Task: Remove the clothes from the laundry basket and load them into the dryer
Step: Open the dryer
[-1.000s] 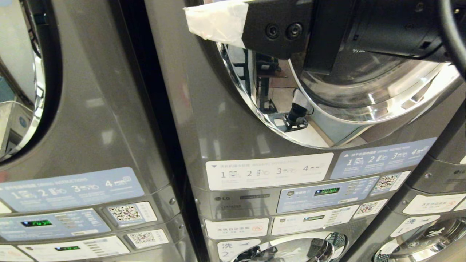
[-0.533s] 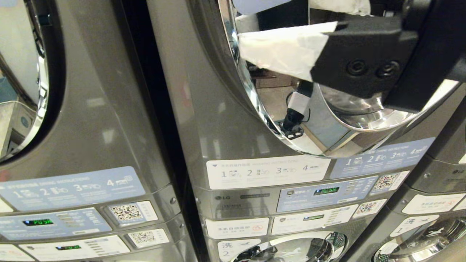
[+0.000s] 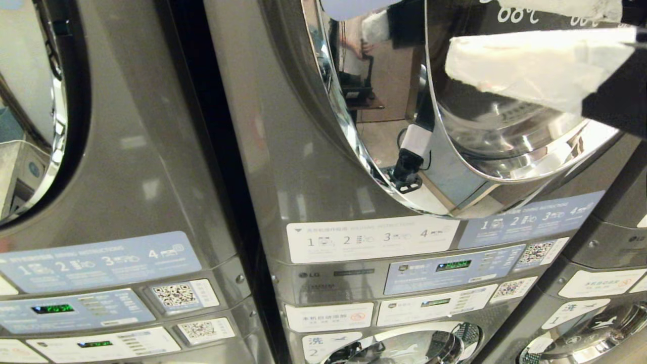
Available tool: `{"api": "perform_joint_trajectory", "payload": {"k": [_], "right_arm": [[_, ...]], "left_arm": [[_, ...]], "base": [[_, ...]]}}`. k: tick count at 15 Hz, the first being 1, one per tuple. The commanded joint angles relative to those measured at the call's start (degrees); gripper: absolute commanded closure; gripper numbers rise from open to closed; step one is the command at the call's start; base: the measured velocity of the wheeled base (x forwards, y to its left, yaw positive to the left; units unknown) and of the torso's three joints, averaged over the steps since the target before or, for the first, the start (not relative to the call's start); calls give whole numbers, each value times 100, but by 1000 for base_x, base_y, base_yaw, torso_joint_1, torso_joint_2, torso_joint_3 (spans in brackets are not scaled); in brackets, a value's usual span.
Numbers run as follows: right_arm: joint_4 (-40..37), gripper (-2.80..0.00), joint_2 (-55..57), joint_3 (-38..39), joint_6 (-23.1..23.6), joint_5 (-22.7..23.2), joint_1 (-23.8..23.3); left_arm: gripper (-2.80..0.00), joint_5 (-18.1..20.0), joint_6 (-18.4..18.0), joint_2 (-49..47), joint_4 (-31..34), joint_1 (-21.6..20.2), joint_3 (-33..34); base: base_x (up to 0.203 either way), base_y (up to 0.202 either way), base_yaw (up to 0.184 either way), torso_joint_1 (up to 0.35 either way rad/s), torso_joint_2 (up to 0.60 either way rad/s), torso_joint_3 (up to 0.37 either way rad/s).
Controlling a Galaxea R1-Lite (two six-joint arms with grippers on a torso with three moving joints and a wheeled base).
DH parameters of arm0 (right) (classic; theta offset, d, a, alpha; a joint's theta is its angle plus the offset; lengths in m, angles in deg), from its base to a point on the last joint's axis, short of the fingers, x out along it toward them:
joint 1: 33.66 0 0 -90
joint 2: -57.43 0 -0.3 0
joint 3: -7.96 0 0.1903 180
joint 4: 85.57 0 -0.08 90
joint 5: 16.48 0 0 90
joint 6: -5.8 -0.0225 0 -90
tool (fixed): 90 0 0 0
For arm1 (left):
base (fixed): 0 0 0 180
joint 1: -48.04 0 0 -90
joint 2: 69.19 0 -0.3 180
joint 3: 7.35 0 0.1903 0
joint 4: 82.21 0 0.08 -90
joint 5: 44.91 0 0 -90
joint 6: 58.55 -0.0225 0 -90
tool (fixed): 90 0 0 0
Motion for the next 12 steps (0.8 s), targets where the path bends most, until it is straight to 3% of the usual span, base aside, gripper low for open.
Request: {"api": "perform_joint_trajectory", "payload": {"k": [1,7,12], "right_arm": [[1,-280,-65,-22,3,-306,-3],[9,-280,272,-306,-610,-387,-3],[14,-280,462,-374,-621,674,6]], "left_arm": [[0,-3,1,-1,0,0,9],[0,6,1,0,0,0,9],[0,-3,1,0,0,0,9]], "base": [[0,0,0,0,0,0],[0,0,0,0,0,0],[0,0,0,0,0,0]]}}
